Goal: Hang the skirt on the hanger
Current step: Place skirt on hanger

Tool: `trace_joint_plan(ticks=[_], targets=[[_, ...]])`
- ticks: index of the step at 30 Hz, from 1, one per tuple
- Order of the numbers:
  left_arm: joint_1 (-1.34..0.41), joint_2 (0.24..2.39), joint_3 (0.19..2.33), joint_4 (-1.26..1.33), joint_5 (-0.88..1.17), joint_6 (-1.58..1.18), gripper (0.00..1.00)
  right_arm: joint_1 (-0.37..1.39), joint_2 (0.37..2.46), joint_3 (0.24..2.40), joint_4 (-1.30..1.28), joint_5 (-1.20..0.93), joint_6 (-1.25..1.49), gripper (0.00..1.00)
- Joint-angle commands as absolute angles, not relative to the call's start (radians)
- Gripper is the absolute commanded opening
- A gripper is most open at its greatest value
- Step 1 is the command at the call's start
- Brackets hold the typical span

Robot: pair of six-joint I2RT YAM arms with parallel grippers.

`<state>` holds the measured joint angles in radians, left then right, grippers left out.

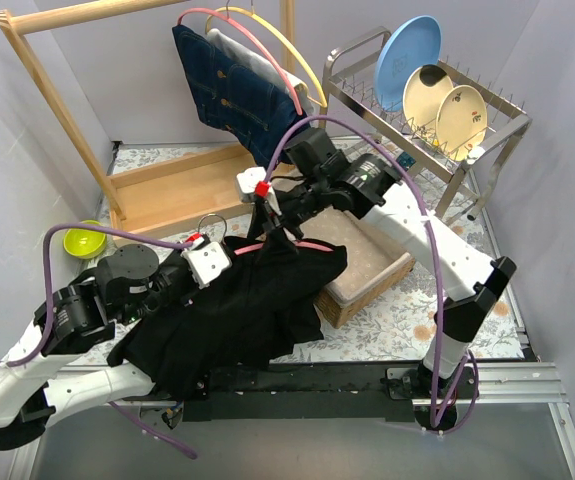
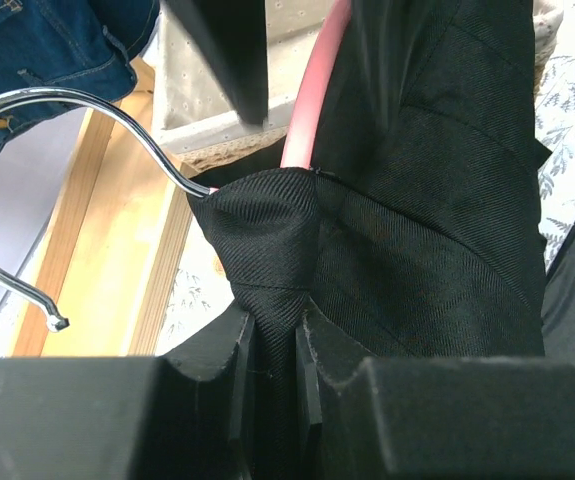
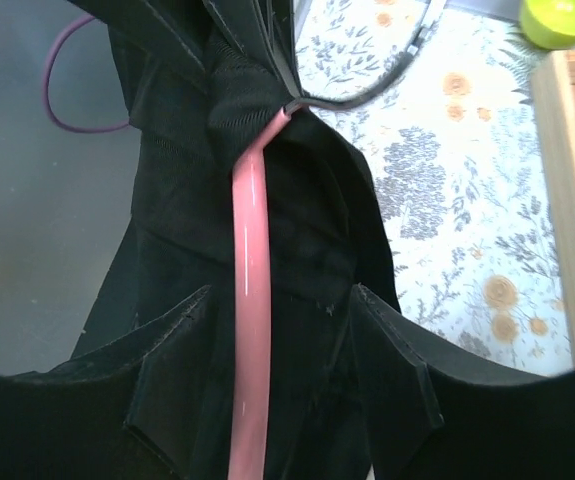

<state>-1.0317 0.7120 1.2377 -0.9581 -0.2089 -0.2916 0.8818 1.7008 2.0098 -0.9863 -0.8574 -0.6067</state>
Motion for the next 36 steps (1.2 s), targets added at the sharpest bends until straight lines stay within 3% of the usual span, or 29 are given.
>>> trace_joint_plan(ticks=[1,3,5,7,13,17,24,36], targets=[[-1.037,0.710,1.293,-0.893,-0.178,-0.295,0.00,0.928,1.736,2.079,-1.000,-0.833,-0.601,0.59],[-1.037,0.706,1.295,-0.887,-0.176,-0.291,0.00,0.936,1.741,2.077,-1.000,-0.831,-0.597,0.49],[-1.037,0.700,1.290,-0.879,-0.175,-0.290,0.00,0.945,1.746,2.077,-0.997,-0.830,-0.592,0.19],[-1.038,0.695,1.278,-0.867,-0.175,-0.291,0.00,0.945,1.738,2.074,-0.993,-0.825,-0.586,0.01],[-1.037,0.629,1.244,-0.818,-0.212,-0.339,0.01,0.945,1.617,1.942,-0.867,-0.743,-0.548,0.01],[-1.037,0.569,1.221,-0.758,-0.236,-0.412,0.30,0.945,1.548,1.858,-0.795,-0.663,-0.537,0.01],[-1.039,0.563,1.242,-0.782,-0.285,-0.544,0.58,0.945,1.483,1.750,-0.730,-0.560,-0.529,0.01],[-1.037,0.626,1.193,-0.997,-0.353,-0.623,0.64,0.925,1.450,1.743,-0.715,-0.505,-0.512,0.01]])
